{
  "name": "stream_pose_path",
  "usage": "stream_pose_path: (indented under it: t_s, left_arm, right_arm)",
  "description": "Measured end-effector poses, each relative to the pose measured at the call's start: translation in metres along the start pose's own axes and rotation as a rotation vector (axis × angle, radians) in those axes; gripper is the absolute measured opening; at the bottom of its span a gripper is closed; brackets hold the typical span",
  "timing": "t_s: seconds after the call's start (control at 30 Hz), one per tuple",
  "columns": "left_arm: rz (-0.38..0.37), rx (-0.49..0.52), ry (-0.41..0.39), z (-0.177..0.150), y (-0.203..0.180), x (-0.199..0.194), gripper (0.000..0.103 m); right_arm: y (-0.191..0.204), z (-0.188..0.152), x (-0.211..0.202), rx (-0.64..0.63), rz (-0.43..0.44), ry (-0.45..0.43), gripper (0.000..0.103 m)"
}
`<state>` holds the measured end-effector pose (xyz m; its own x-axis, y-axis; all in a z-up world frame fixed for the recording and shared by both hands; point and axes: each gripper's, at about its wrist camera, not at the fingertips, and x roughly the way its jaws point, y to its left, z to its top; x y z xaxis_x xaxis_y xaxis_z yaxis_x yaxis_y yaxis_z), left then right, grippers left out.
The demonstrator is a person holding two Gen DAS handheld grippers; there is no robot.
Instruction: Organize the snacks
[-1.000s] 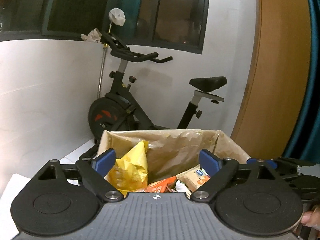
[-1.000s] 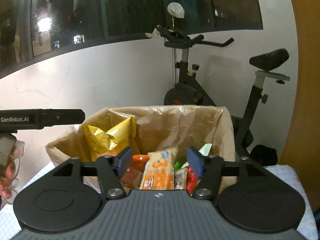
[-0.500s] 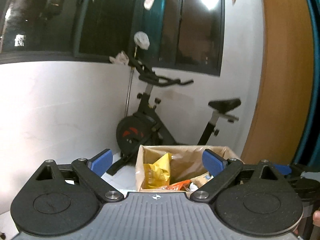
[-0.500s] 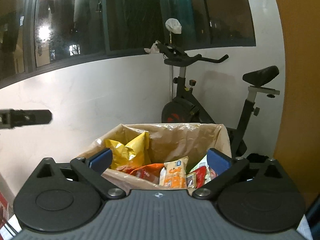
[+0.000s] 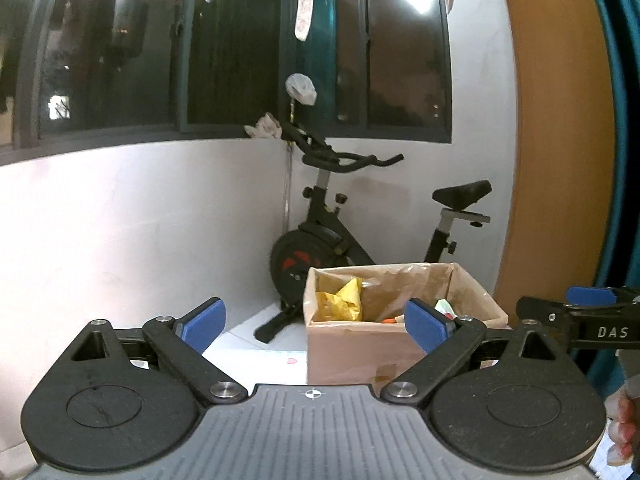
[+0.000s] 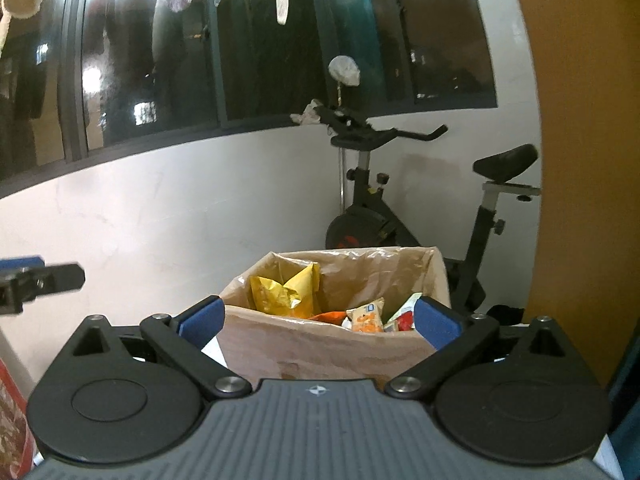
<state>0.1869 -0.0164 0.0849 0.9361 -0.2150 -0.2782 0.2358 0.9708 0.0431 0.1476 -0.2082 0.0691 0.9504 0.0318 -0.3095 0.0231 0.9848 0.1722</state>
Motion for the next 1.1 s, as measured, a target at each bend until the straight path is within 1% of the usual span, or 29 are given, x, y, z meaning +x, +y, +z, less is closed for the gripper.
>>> stream_pose_path:
  t_s: [0.07, 0.17, 0.3, 0.4, 0.53, 0.73, 1.1]
  left_arm:
    - [0.04, 0.021, -0.015, -0.003, -0.005, -0.013, 0.097]
    - [0.064, 0.029, -0.026, -0.006, -0.009, -0.03, 0.097]
    - [0.048, 0.003, -0.043, -0.007, -0.008, -0.05, 0.097]
    - [0.042, -0.012, -0.051, -0.007, -0.007, -0.061, 0.097]
    - [0.038, -0.025, -0.076, -0.006, -0.007, -0.07, 0.097]
    - [0.043, 0.019, -0.102, -0.007, -0.015, -0.074, 0.097]
    - [0.026, 0.018, -0.094, -0.012, -0.016, -0.068, 0.097]
  right_arm:
    - [0.004, -0.001, -0.013, -0.001, -0.006, -0.007, 0.103]
    - [0.013, -0.004, -0.033, -0.013, -0.014, -0.022, 0.103]
    - [0.02, -0.007, -0.061, -0.003, -0.009, -0.046, 0.103]
    - [0.02, -0.008, -0.077, 0.019, 0.003, -0.056, 0.103]
    - [0.023, -0.01, -0.094, 0.012, 0.002, -0.058, 0.103]
    - [0.025, -0.01, -0.106, 0.009, 0.007, -0.062, 0.103]
    - [0.022, -0.011, -0.109, 0.024, 0.002, -0.058, 0.103]
